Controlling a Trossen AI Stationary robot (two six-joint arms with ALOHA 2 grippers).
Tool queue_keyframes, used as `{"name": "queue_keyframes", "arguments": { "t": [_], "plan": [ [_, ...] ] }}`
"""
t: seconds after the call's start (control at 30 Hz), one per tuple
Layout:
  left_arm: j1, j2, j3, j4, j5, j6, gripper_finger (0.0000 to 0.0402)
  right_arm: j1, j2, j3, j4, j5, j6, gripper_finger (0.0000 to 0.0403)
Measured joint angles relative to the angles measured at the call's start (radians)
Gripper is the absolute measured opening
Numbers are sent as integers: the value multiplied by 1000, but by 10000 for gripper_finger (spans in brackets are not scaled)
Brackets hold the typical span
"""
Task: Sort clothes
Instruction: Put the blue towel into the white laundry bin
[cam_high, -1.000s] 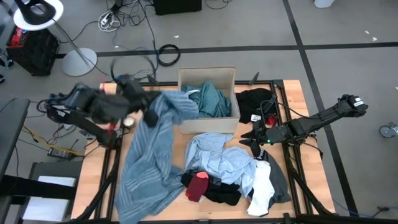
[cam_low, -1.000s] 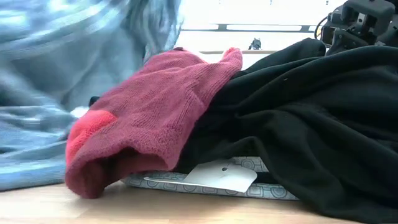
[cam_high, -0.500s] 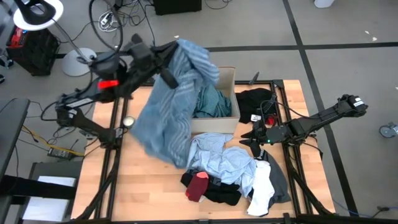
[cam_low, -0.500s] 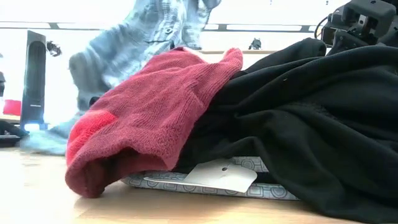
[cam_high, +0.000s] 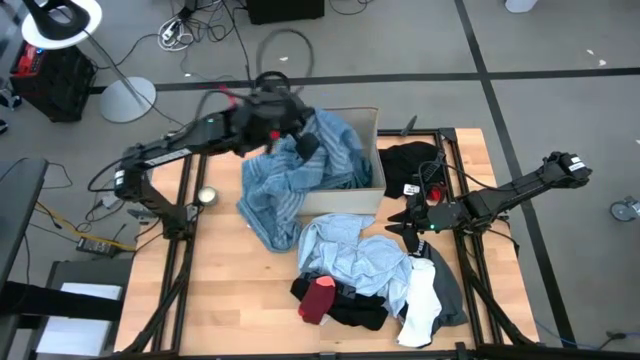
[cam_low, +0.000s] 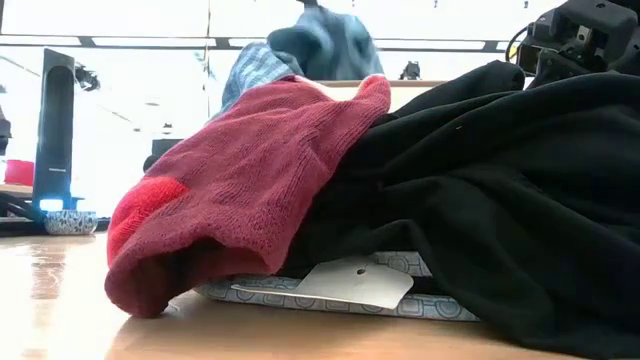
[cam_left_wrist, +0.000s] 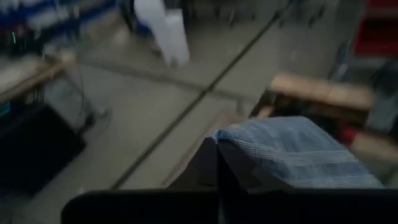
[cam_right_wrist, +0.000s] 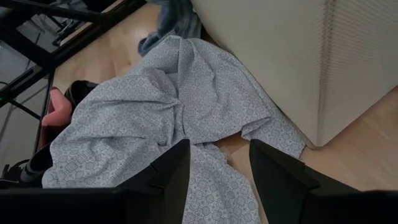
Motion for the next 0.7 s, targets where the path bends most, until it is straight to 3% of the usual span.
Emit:
{"name": "queue_keyframes", "arguments": {
  "t": [0.27,0.53,0.7],
  "plan": [
    [34,192,-58,70,187,-32,22,0,0,0,0,6,-3,167],
    [95,420,-58,33,410,-209,105,0,0,0,-2,6,-3,167],
    [134,488,-58,-8,527,-266,140,0,0,0,-8,6,-4,167]
  ]
}}
